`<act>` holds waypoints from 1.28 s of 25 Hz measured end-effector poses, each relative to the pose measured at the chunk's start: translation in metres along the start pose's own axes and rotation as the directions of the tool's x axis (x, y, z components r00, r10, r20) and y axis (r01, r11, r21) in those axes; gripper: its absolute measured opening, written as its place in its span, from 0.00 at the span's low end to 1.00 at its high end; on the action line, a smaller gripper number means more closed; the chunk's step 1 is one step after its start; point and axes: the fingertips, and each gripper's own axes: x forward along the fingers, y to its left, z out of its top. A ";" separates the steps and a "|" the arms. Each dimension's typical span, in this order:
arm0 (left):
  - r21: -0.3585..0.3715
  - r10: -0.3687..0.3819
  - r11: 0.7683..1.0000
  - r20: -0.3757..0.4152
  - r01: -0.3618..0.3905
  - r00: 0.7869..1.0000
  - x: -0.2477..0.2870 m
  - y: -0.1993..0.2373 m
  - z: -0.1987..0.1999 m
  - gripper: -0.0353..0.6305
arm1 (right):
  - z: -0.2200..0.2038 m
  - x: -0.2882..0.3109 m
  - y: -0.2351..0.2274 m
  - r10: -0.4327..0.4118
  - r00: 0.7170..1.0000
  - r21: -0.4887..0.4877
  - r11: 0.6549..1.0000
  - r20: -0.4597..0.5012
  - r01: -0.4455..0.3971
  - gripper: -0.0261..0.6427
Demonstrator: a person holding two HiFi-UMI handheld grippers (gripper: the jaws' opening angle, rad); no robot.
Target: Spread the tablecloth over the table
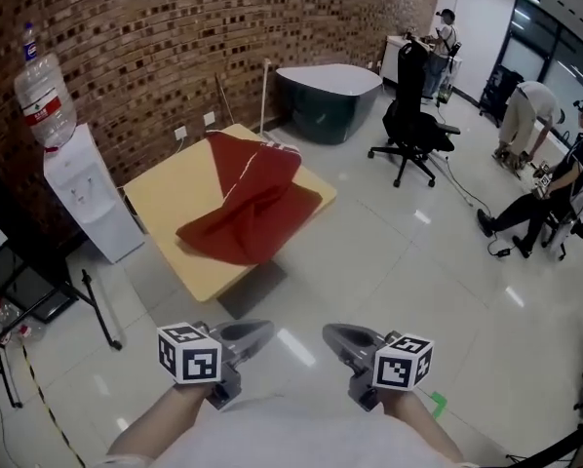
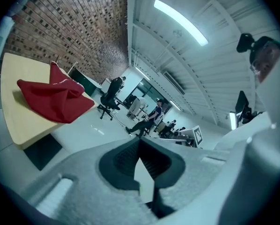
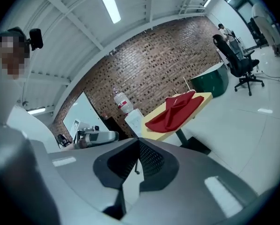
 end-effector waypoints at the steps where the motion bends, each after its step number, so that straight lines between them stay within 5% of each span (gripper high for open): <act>1: -0.002 0.010 1.000 0.002 -0.010 1.000 0.000 0.006 0.005 0.06 | 0.004 0.005 -0.005 -0.006 1.000 -0.005 1.000 -0.009 0.006 0.04; 13: -0.030 0.224 0.974 0.092 -0.223 0.970 0.012 0.084 0.075 0.06 | 0.078 0.097 -0.060 0.170 0.978 -0.038 0.984 -0.118 -0.175 0.04; 20: -0.089 0.325 0.945 0.162 -0.315 0.932 0.066 0.139 0.132 0.06 | 0.138 0.137 -0.122 0.279 0.942 -0.047 0.955 -0.185 -0.292 0.04; 24: -0.101 0.418 0.908 0.206 -0.406 0.885 0.097 0.167 0.159 0.06 | 0.165 0.145 -0.160 0.329 0.914 -0.056 0.935 -0.236 -0.351 0.04; 32: -0.177 0.463 0.886 0.276 -0.429 0.842 0.098 0.196 0.168 0.06 | 0.180 0.178 -0.189 0.377 0.883 -0.051 0.912 -0.281 -0.406 0.13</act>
